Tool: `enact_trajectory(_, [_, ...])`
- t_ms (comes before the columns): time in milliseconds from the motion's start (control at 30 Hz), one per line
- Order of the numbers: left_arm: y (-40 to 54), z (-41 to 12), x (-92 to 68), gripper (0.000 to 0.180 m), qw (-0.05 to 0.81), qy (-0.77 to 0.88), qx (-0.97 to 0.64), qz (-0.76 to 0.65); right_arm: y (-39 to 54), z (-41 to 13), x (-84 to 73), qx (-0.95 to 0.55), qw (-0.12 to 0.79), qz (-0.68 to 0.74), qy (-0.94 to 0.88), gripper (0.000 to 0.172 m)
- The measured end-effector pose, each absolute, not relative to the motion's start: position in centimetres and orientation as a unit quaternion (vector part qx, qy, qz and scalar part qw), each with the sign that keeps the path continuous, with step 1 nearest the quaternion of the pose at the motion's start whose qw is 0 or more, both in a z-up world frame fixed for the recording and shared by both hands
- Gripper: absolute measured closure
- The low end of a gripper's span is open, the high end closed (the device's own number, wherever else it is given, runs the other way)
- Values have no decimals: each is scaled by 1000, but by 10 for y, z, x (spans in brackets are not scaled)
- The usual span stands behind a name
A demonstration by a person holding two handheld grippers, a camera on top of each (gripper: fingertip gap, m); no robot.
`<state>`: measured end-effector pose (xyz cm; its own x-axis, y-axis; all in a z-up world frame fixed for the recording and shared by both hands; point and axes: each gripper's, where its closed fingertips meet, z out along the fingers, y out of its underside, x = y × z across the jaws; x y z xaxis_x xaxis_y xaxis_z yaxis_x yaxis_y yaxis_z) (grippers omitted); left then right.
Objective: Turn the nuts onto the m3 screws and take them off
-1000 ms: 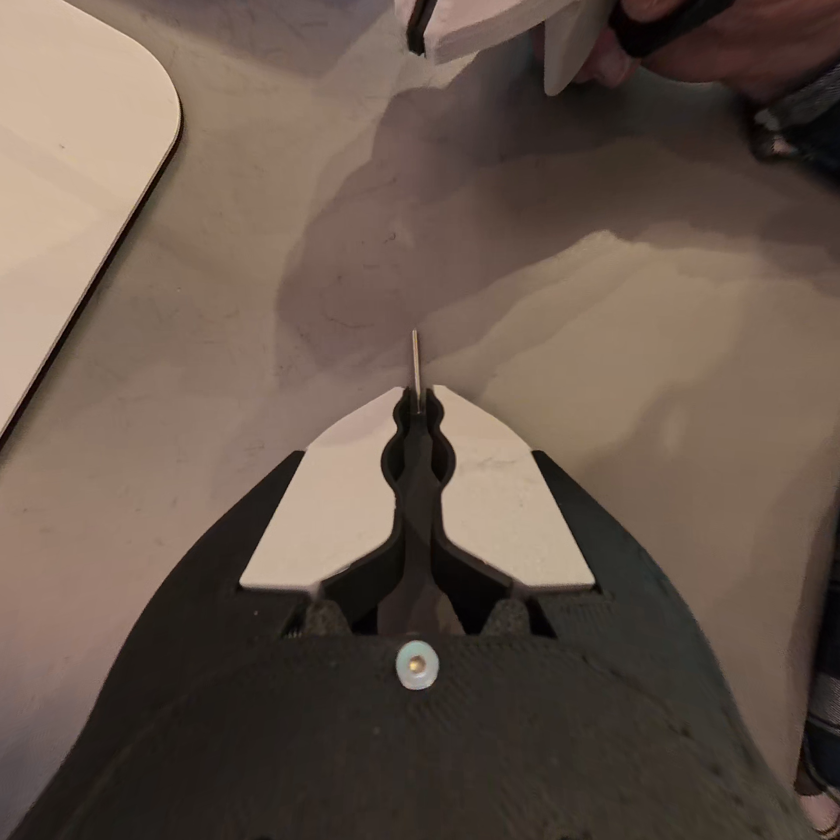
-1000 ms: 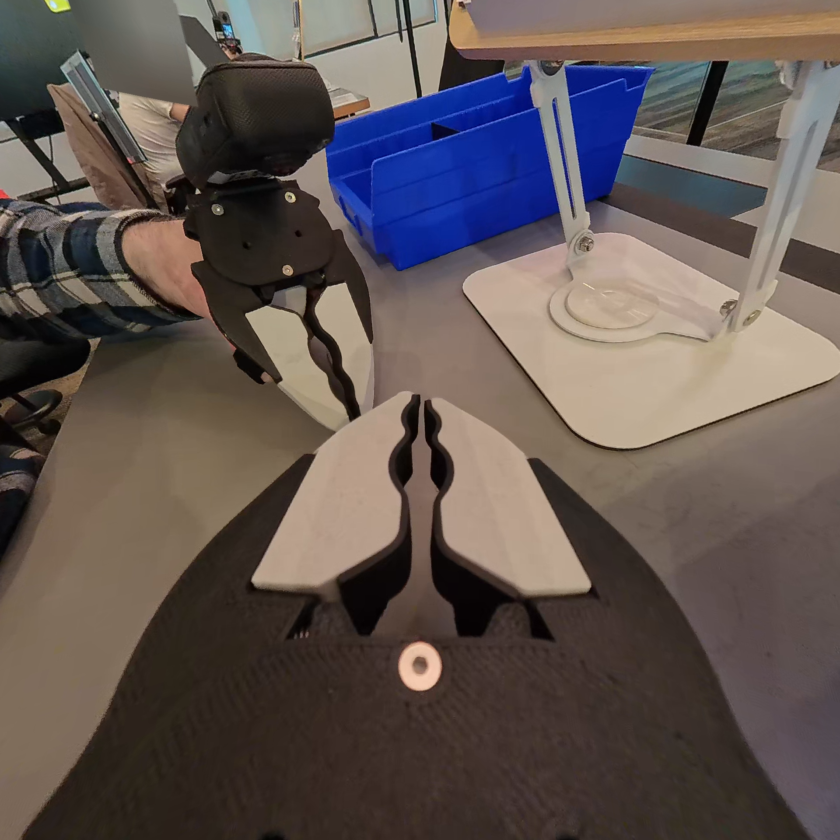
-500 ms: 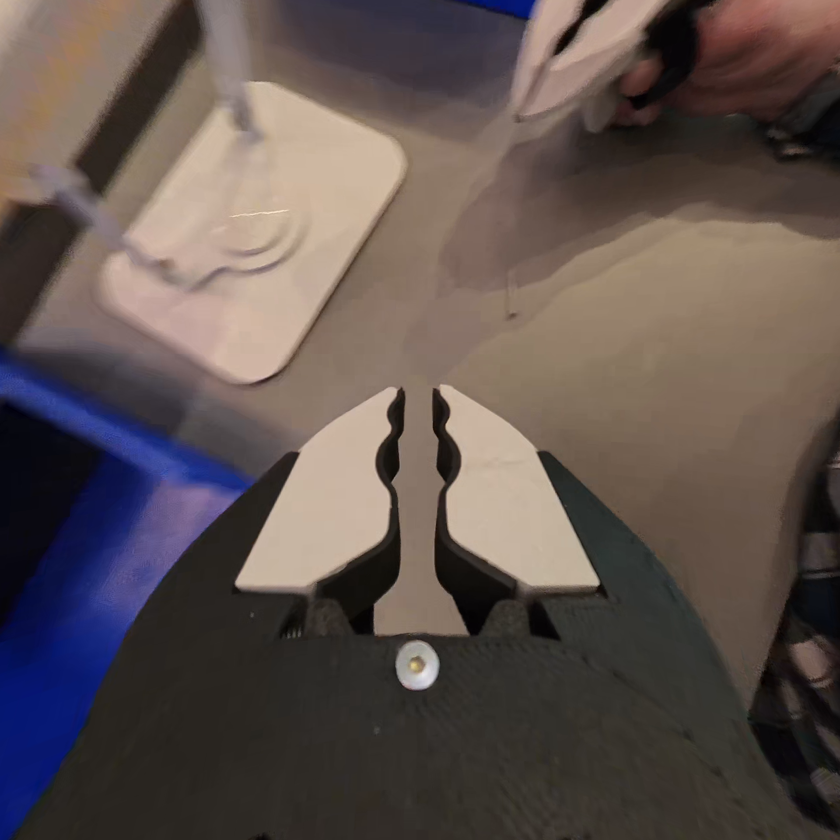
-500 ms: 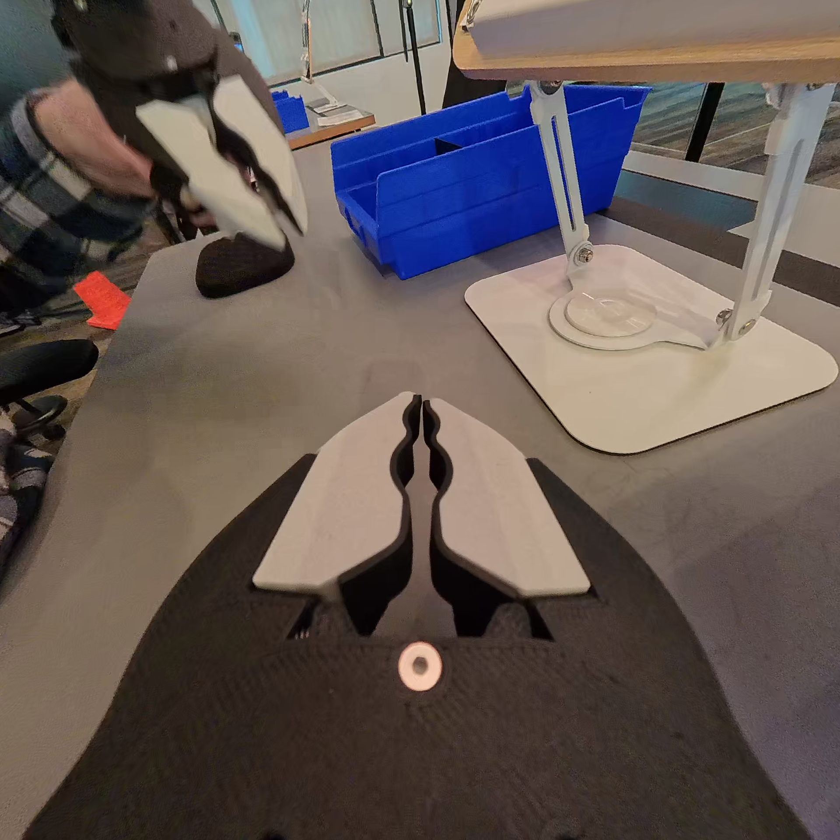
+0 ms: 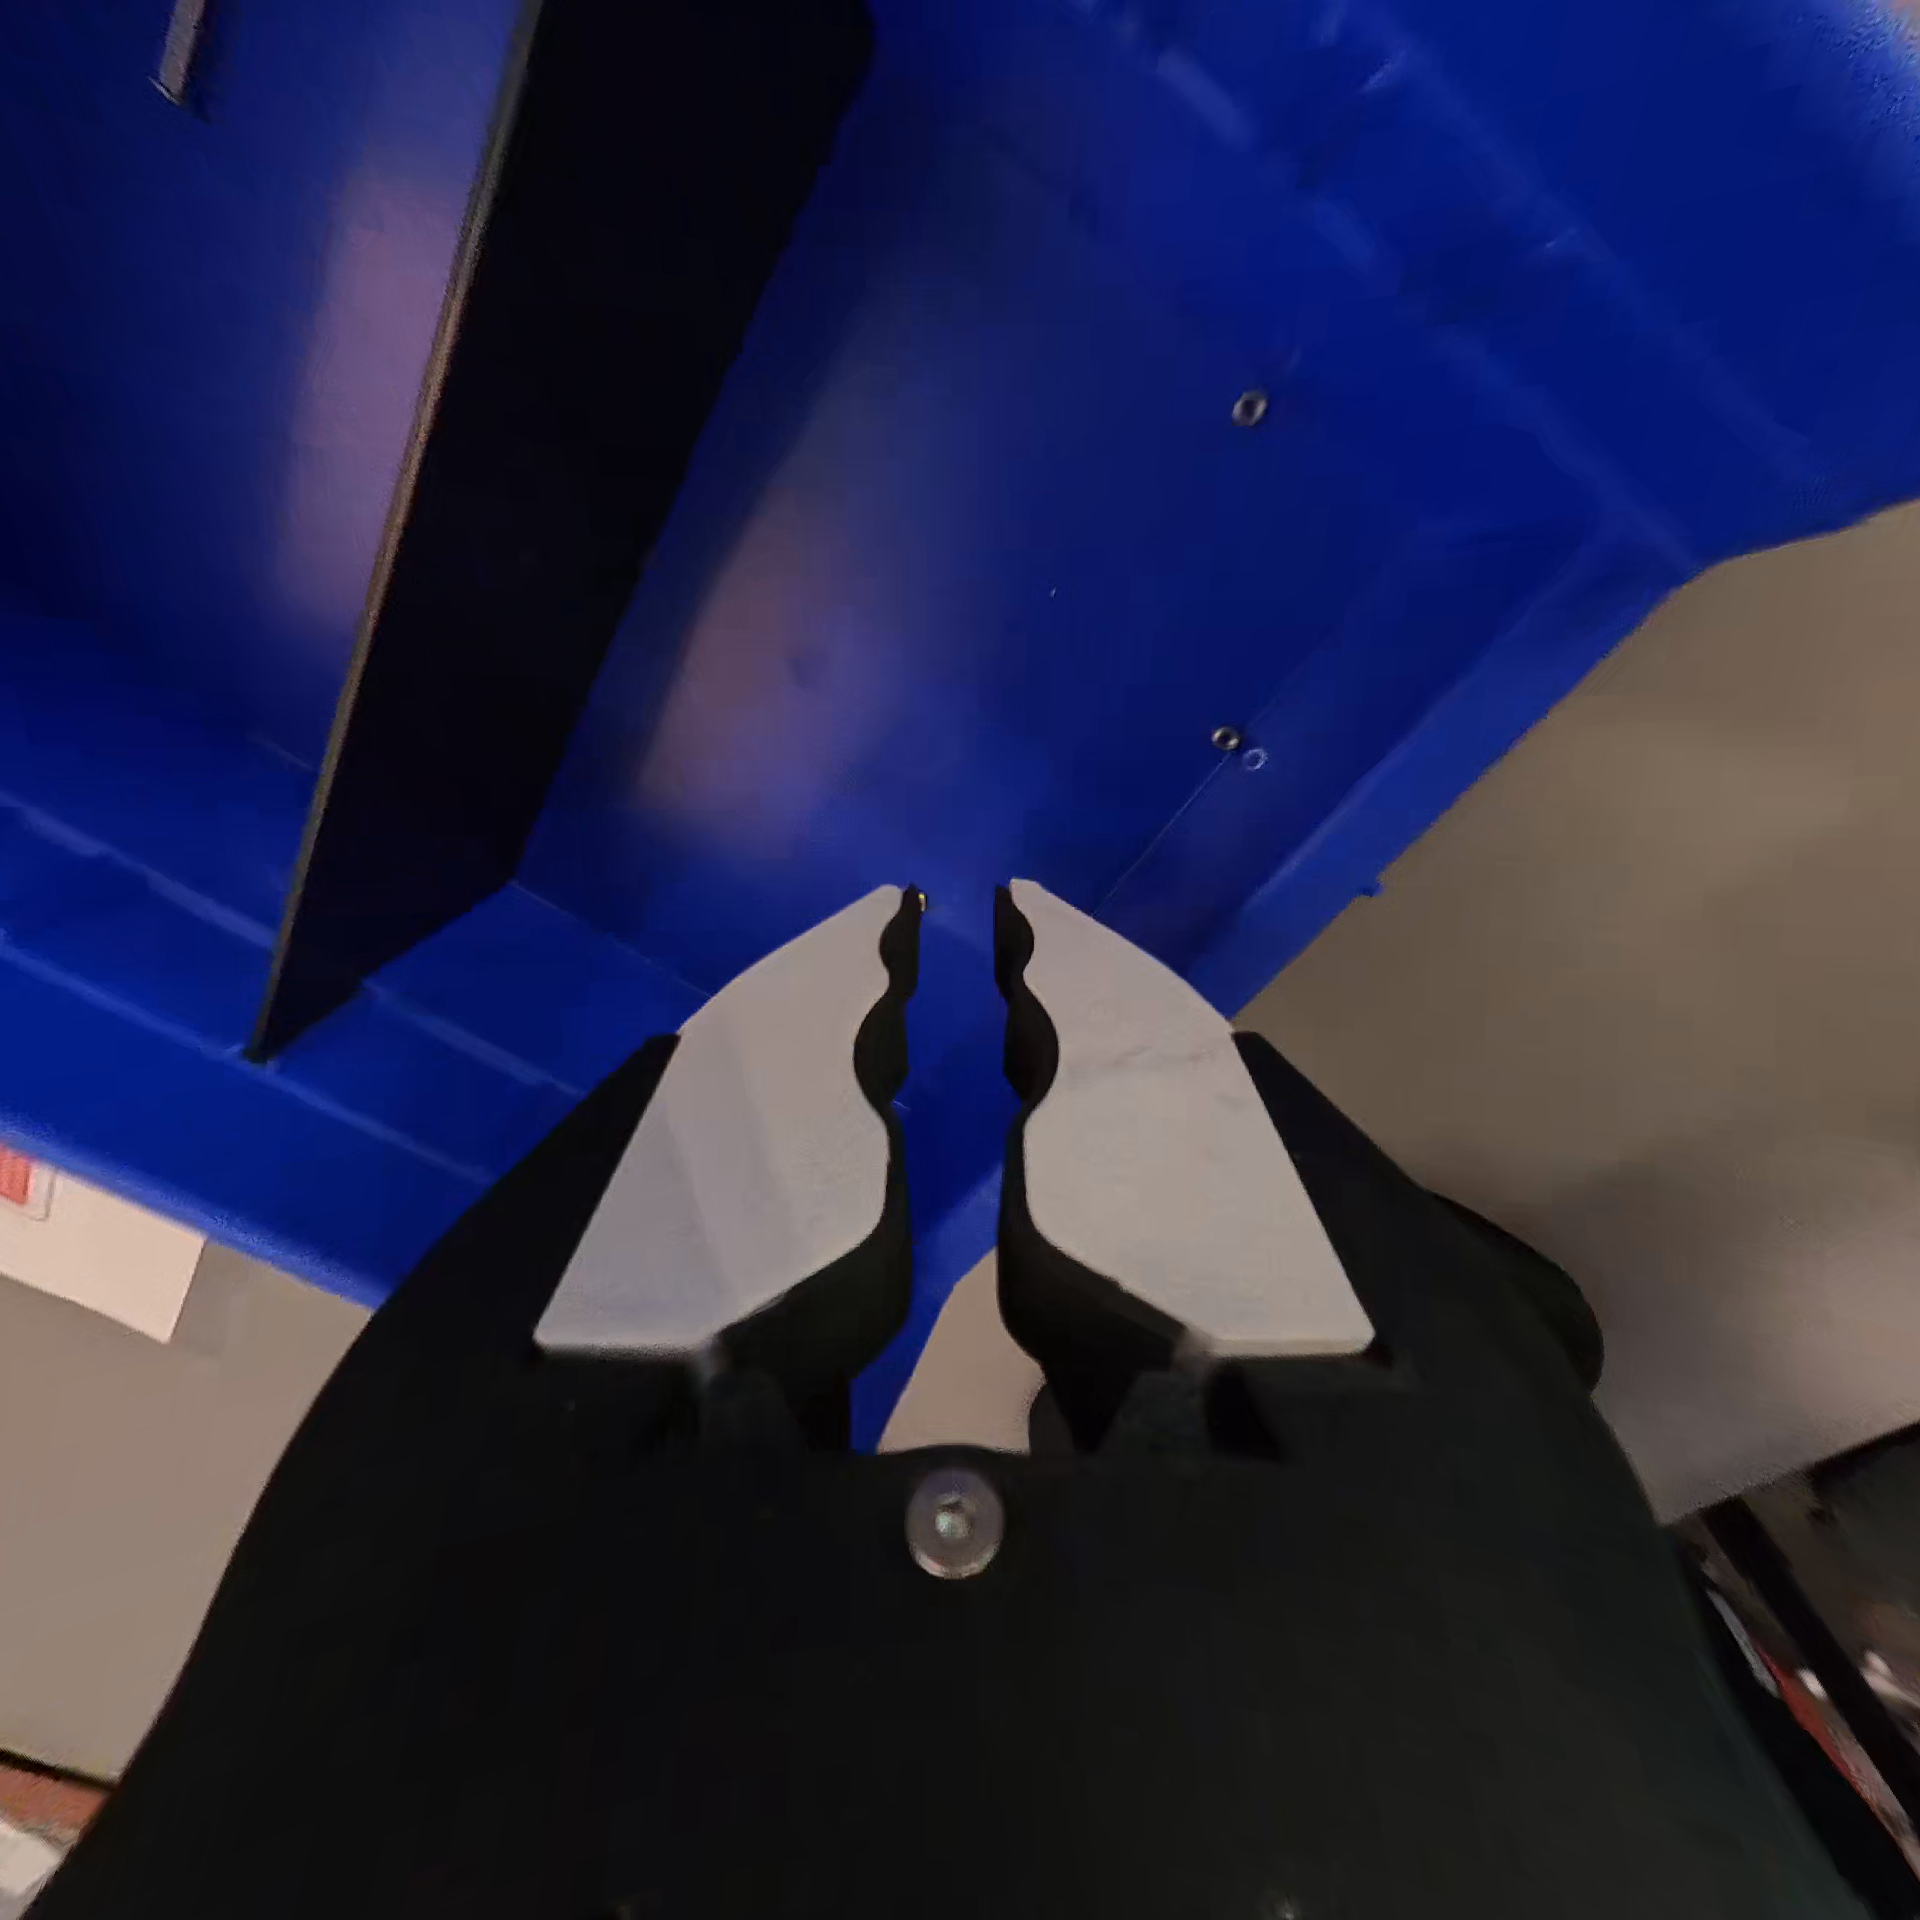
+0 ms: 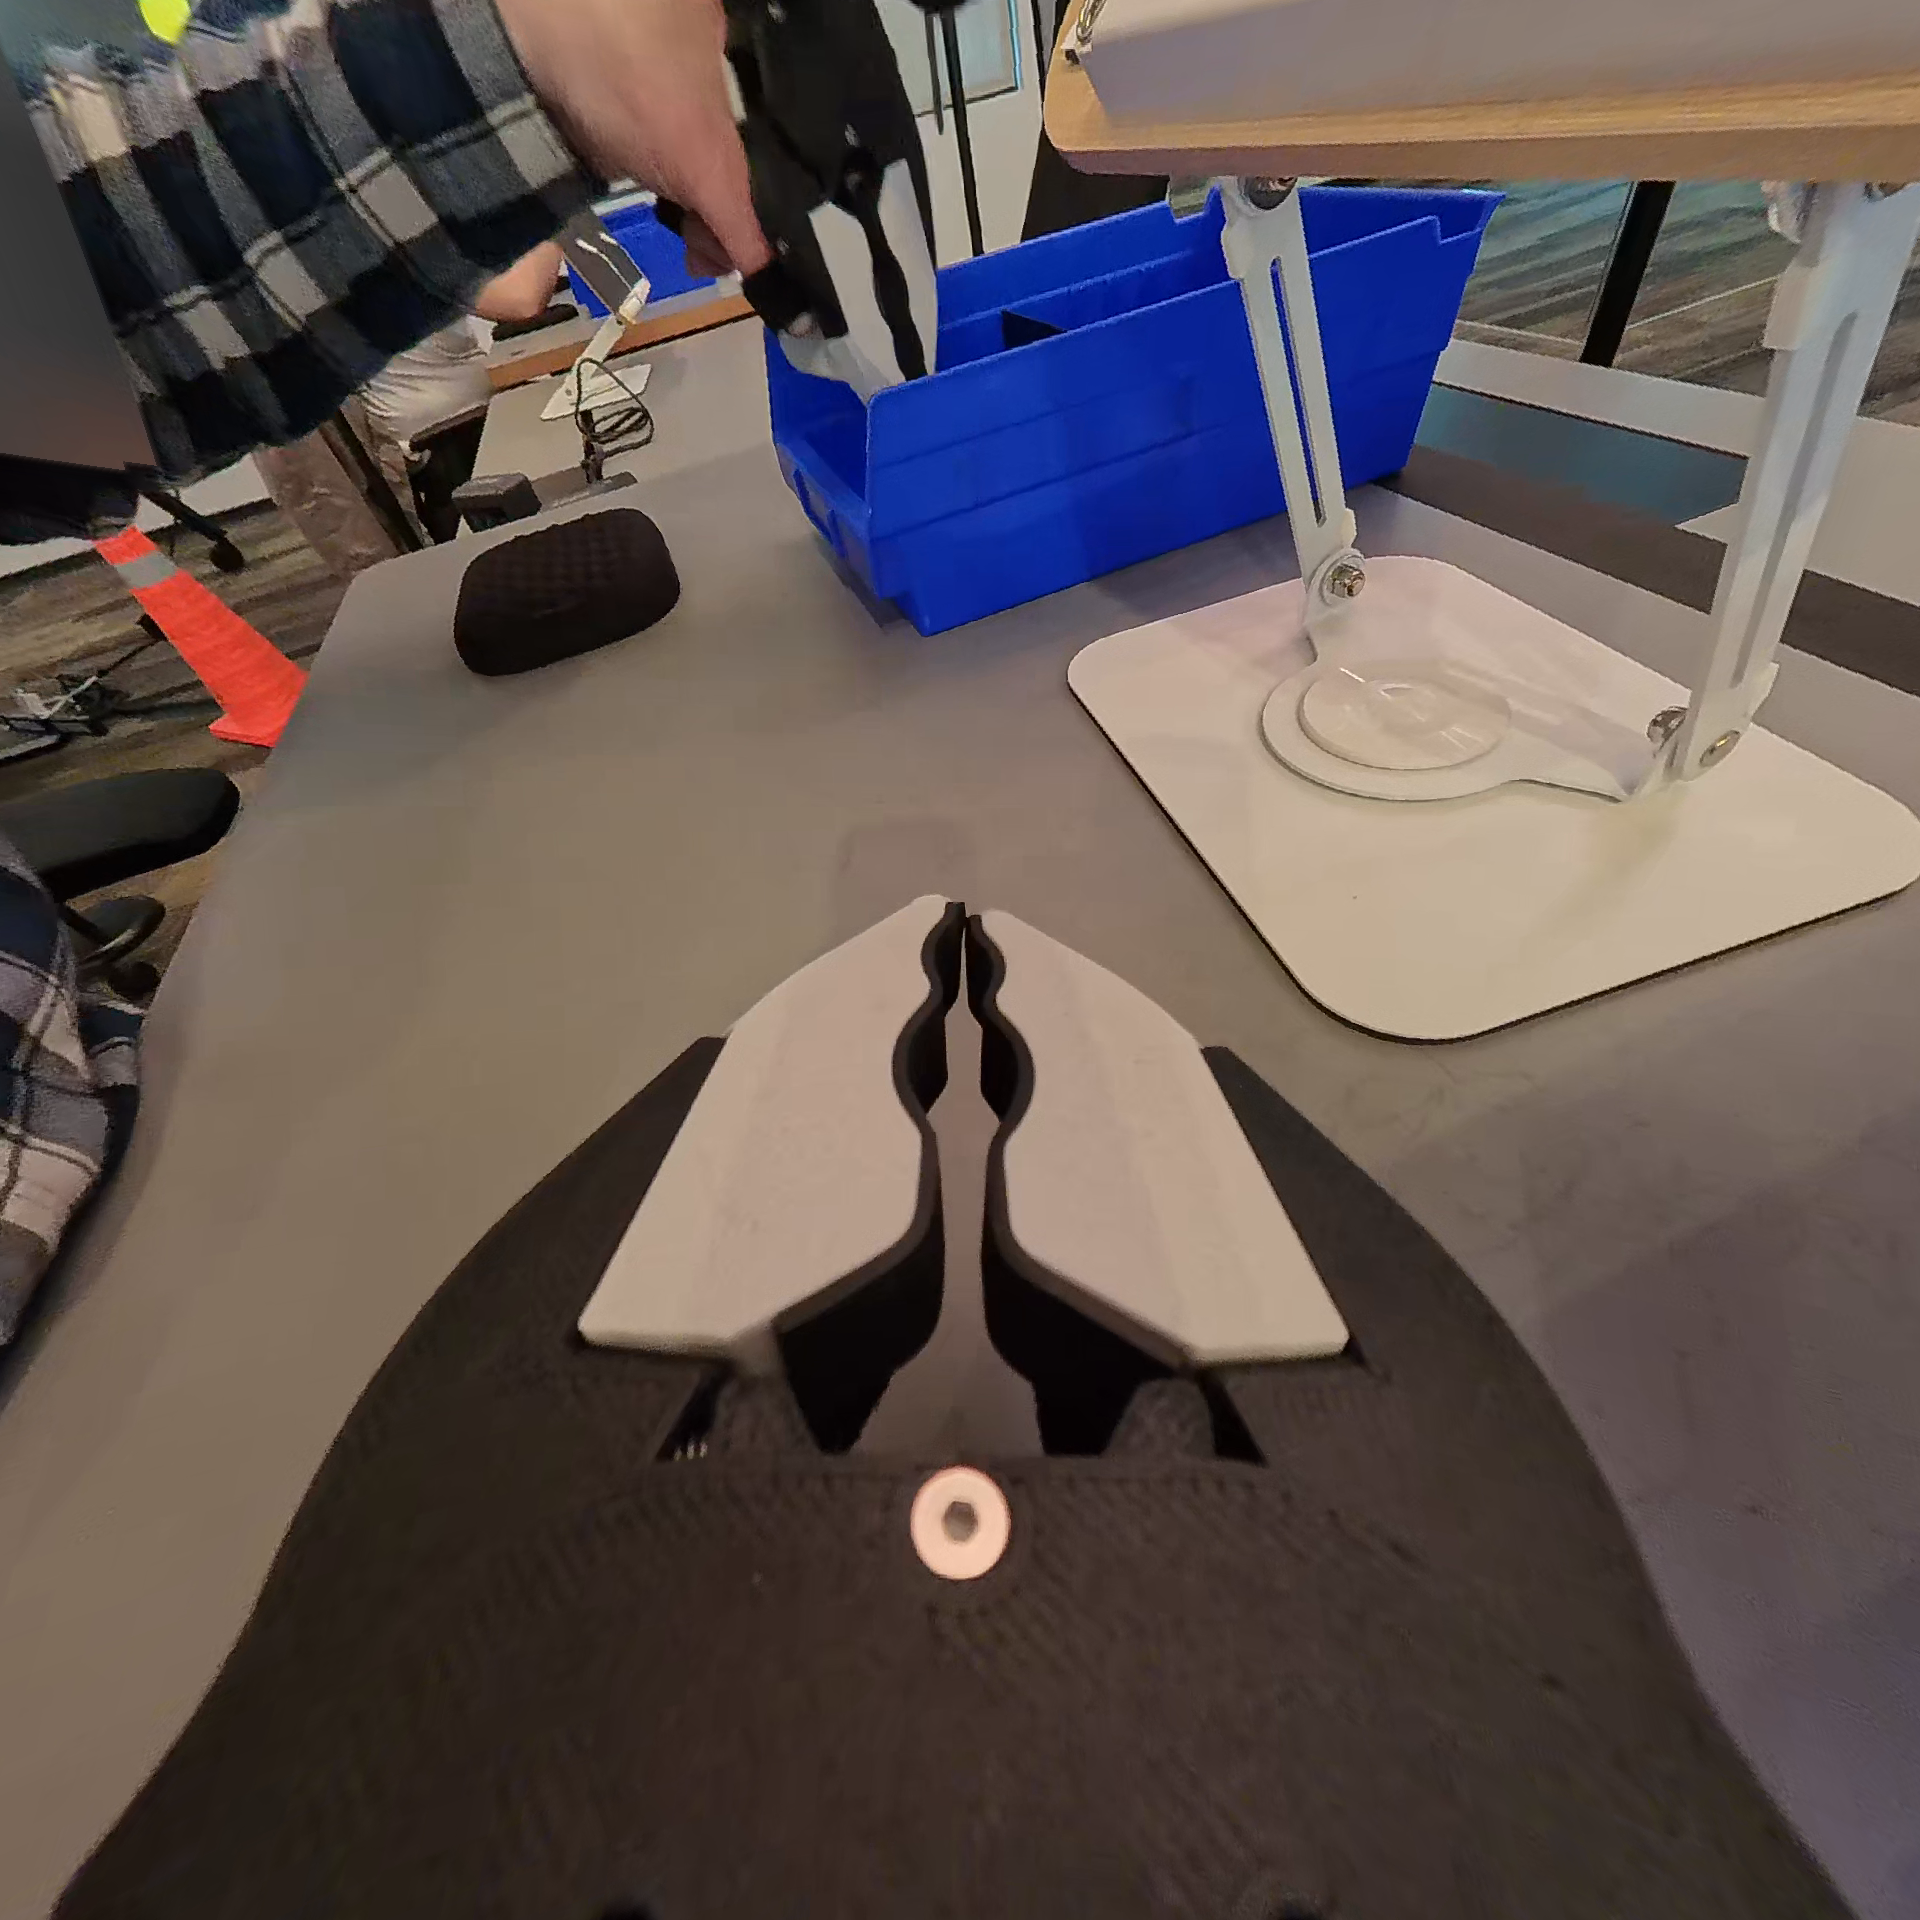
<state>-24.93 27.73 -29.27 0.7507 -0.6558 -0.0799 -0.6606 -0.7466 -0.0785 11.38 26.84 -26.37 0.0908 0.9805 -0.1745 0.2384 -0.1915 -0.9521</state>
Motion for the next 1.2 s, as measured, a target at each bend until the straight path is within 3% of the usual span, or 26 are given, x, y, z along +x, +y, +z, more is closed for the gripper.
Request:
enact_trajectory(33, [277,-299,-252,166,32,348,-937,22,268,-263,114,-619,402,463,-491,171])
enact_trajectory(600, [270,-343,-279,163,-121,338,-931,72,265,-260,116,-609,400,476,-492,171])
enact_trajectory(833, [268,-345,-276,175,-132,334,-932,54,266,-260,116,-609,400,478,-491,171])
enact_trajectory(1200, [268,-345,-276,175,-124,335,-933,43,266,-259,117,-609,399,481,-489,171])
